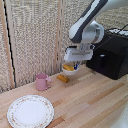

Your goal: Kindly move the gripper close to the hot dog bowl. Grip the bowl lightly with the gripper, taking care not to crush the hot dogs. Elevate the bowl a little, ensuring it remains flat to stop hot dogs from tumbling. Transport the gripper and bowl to the white plate, then lower it down cautiously. Relinquish the gripper, letting the bowl rest on the plate.

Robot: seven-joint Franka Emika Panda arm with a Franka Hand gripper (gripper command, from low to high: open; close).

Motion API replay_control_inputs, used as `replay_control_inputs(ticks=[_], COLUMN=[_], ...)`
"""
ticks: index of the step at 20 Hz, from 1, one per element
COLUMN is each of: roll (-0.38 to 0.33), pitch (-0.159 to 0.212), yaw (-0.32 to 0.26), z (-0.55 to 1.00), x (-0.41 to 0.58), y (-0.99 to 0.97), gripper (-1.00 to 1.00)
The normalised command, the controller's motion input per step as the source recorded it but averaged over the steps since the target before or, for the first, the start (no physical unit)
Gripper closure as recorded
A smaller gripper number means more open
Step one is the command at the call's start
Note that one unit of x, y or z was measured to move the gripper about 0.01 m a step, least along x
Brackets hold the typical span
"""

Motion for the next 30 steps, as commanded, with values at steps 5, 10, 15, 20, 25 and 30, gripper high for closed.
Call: replay_control_inputs(ticks=[5, 10, 15, 20, 25, 30], roll=[0.099, 0.035, 0.018, 0.007, 0.0, -0.03], pitch=[0.029, 0.015, 0.002, 0.0, 0.0, 0.0], yaw=[0.08, 0.061, 0.032, 0.024, 0.029, 0.041], z=[0.54, 0.48, 0.38, 0.18, -0.02, -0.32], x=[0.318, 0.274, 0.189, 0.117, 0.013, 0.003], y=[0.54, 0.68, 0.81, 0.88, 0.9, 0.84], gripper=[1.0, 1.0, 1.0, 1.0, 1.0, 1.0])
